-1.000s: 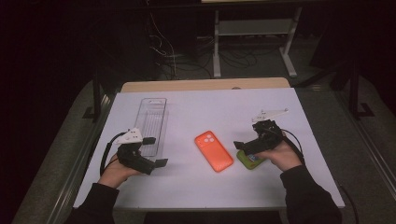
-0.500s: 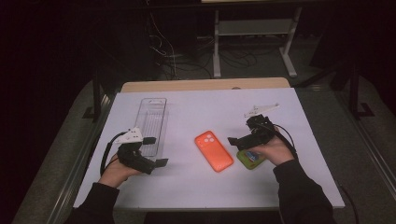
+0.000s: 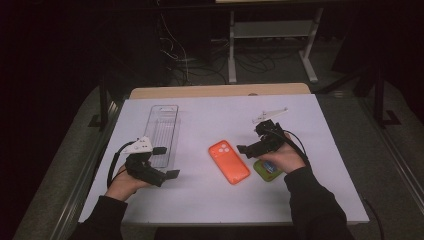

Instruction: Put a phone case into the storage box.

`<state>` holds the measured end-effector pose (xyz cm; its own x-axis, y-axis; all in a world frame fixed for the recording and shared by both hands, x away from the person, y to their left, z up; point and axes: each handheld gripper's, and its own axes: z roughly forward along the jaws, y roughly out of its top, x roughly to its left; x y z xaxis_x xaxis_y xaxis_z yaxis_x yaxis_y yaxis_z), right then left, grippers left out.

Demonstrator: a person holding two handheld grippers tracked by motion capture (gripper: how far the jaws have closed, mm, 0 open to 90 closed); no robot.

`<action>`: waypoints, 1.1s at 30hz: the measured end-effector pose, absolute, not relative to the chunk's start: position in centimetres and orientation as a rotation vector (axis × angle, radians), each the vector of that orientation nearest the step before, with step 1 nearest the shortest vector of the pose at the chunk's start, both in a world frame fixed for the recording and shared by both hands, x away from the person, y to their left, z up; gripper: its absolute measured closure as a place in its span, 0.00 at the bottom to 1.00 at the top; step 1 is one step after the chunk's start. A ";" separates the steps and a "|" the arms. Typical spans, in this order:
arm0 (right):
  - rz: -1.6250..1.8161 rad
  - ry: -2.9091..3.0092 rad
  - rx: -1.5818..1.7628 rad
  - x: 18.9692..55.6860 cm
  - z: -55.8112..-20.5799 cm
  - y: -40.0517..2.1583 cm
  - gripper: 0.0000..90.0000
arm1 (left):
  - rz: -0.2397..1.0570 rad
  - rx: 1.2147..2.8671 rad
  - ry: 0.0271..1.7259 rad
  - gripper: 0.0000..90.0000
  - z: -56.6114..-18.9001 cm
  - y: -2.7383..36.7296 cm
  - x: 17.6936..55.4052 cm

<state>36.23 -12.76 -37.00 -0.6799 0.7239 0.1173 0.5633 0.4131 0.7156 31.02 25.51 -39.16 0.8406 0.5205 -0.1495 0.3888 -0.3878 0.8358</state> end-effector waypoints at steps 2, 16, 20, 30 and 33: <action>1.124 2.459 1.145 36.3 -36.9 -12.4 0.00 | 0.168 2.024 0.668 0.00 -39.2 25.5 31.0; 1.096 2.486 1.105 37.5 -37.0 -9.8 0.00 | 0.165 2.014 0.675 0.00 -39.2 25.8 31.1; 1.090 2.490 1.120 37.6 -37.0 -9.1 0.00 | 0.161 2.005 0.683 0.00 -39.1 25.8 31.1; 1.067 2.508 1.135 37.2 -37.3 -8.5 0.00 | 0.160 2.001 0.685 0.00 -39.2 25.8 31.1; 1.055 2.510 1.155 37.0 -37.5 -8.2 0.00 | 0.165 2.012 0.672 0.00 -39.1 25.8 31.1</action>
